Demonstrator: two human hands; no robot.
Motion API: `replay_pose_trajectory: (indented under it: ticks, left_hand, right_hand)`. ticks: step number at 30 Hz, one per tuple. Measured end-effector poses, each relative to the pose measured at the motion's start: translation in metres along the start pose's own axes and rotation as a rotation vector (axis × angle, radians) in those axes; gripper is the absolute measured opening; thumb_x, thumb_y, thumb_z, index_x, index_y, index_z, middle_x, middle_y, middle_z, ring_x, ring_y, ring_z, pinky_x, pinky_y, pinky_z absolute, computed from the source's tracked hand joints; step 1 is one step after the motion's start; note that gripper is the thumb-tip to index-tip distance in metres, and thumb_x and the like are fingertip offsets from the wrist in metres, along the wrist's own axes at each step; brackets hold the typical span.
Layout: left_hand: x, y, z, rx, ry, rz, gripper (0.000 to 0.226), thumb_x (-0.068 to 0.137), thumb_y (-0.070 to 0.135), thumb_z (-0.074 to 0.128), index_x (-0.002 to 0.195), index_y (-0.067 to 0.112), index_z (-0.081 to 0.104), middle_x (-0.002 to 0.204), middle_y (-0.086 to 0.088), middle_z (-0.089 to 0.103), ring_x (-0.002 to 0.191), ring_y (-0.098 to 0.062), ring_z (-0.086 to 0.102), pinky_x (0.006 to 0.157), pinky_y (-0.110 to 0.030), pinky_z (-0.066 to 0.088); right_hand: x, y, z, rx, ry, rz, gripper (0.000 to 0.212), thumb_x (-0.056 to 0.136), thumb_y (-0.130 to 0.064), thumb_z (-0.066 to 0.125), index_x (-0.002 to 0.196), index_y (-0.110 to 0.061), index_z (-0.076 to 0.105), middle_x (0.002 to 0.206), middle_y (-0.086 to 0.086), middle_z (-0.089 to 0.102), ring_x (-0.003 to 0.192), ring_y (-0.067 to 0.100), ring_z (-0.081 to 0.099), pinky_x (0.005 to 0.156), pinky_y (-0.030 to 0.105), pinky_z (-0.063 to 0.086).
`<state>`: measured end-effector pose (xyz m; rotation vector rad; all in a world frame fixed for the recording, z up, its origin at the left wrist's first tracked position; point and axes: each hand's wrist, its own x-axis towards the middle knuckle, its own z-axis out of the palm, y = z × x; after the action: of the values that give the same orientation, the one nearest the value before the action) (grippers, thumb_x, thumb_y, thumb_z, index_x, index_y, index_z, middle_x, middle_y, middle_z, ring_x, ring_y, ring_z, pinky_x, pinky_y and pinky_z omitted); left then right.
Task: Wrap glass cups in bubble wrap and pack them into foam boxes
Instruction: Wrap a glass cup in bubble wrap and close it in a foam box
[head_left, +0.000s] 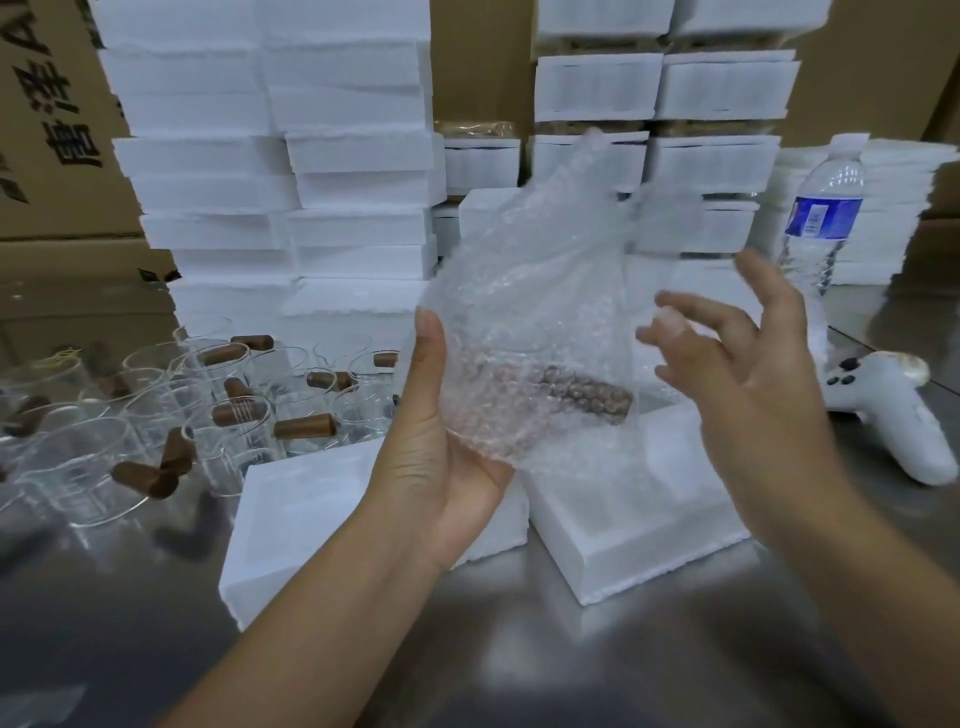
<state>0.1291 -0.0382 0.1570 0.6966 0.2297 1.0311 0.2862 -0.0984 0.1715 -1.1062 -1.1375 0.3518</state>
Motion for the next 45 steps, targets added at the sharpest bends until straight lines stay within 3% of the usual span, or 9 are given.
replay_pose_trajectory:
  ticks: [4, 7, 11, 19, 22, 26, 31, 40, 45]
  left_hand:
    - [0.001, 0.003, 0.003, 0.051, 0.010, 0.114, 0.081, 0.069, 0.060, 0.050, 0.136, 0.015, 0.049, 0.128, -0.012, 0.062, 0.118, -0.028, 0.059, 0.097, -0.045, 0.048]
    - [-0.001, 0.000, 0.005, 0.165, -0.039, 0.134, 0.075, 0.074, 0.062, 0.041, 0.132, 0.015, 0.052, 0.124, -0.012, 0.064, 0.114, -0.027, 0.062, 0.088, -0.038, 0.055]
    - [0.000, -0.002, 0.003, 0.282, -0.084, 0.118, 0.075, 0.073, 0.062, 0.043, 0.130, 0.014, 0.053, 0.124, -0.013, 0.064, 0.114, -0.027, 0.062, 0.091, -0.039, 0.053]
    - [0.004, 0.005, -0.012, 0.703, -0.087, 0.195, 0.073, 0.037, 0.055, 0.089, 0.103, 0.030, 0.068, 0.107, 0.007, 0.072, 0.103, -0.009, 0.067, 0.082, -0.024, 0.052]
    - [0.002, 0.010, -0.013, 0.829, -0.090, 0.248, 0.072, 0.046, 0.046, 0.088, 0.112, 0.037, 0.060, 0.107, 0.014, 0.071, 0.100, -0.002, 0.066, 0.077, -0.014, 0.051]
    - [0.002, 0.007, -0.012, 0.779, -0.097, 0.224, 0.056, 0.054, 0.039, 0.083, 0.105, 0.049, 0.062, 0.114, 0.008, 0.069, 0.109, -0.013, 0.064, 0.091, -0.034, 0.051]
    - [0.002, 0.005, -0.013, 0.716, -0.137, 0.130, 0.061, 0.056, 0.038, 0.081, 0.113, 0.039, 0.059, 0.114, 0.005, 0.069, 0.108, -0.017, 0.065, 0.093, -0.041, 0.050]
    - [-0.011, 0.010, 0.001, 1.017, -0.299, 0.132, 0.032, 0.068, 0.034, 0.077, 0.091, 0.050, 0.063, 0.094, 0.028, 0.069, 0.091, 0.011, 0.063, 0.070, -0.002, 0.045]
    - [-0.015, 0.010, 0.006, 1.033, -0.359, 0.140, 0.028, 0.071, 0.031, 0.073, 0.087, 0.053, 0.066, 0.091, 0.025, 0.071, 0.088, 0.007, 0.066, 0.068, -0.003, 0.046]
  right_hand:
    - [-0.007, 0.008, 0.009, -0.061, -0.223, -0.013, 0.036, 0.081, -0.062, 0.053, 0.099, -0.031, 0.054, 0.073, -0.021, 0.065, 0.069, -0.008, 0.060, 0.069, 0.010, 0.046]
    - [-0.012, 0.011, 0.014, 0.057, -0.379, -0.017, 0.029, 0.077, -0.055, 0.063, 0.095, -0.032, 0.063, 0.082, -0.016, 0.071, 0.077, 0.000, 0.067, 0.068, 0.013, 0.050]
    - [-0.011, 0.011, 0.014, 0.038, -0.233, -0.004, 0.027, 0.076, -0.044, 0.060, 0.090, -0.022, 0.068, 0.082, 0.012, 0.071, 0.076, 0.034, 0.066, 0.073, 0.051, 0.052]
    - [-0.001, 0.014, 0.004, 0.119, -0.140, 0.191, 0.043, 0.074, -0.042, 0.056, 0.091, -0.004, 0.065, 0.079, 0.013, 0.071, 0.064, 0.019, 0.066, 0.066, 0.031, 0.054]
    - [0.000, 0.011, 0.004, 0.106, -0.160, 0.208, 0.043, 0.074, -0.044, 0.056, 0.089, -0.005, 0.067, 0.078, 0.013, 0.071, 0.065, 0.021, 0.065, 0.072, 0.038, 0.051]
    - [-0.002, 0.008, 0.001, 0.043, -0.131, 0.171, 0.039, 0.088, -0.039, 0.055, 0.086, -0.001, 0.064, 0.088, 0.026, 0.065, 0.083, 0.039, 0.061, 0.092, 0.054, 0.044]
    - [0.004, 0.004, -0.006, 0.167, -0.084, 0.201, 0.024, 0.086, -0.020, 0.061, 0.064, -0.021, 0.070, 0.072, -0.006, 0.067, 0.080, 0.011, 0.061, 0.089, 0.033, 0.044]
    - [0.000, 0.000, -0.001, 0.204, -0.099, 0.184, 0.015, 0.080, -0.031, 0.061, 0.076, -0.017, 0.066, 0.067, -0.004, 0.067, 0.066, 0.009, 0.062, 0.071, 0.024, 0.050]
    - [-0.001, -0.001, -0.001, 0.196, -0.079, 0.117, 0.011, 0.090, -0.015, 0.057, 0.085, -0.018, 0.066, 0.070, -0.005, 0.068, 0.067, 0.010, 0.063, 0.067, 0.022, 0.053]
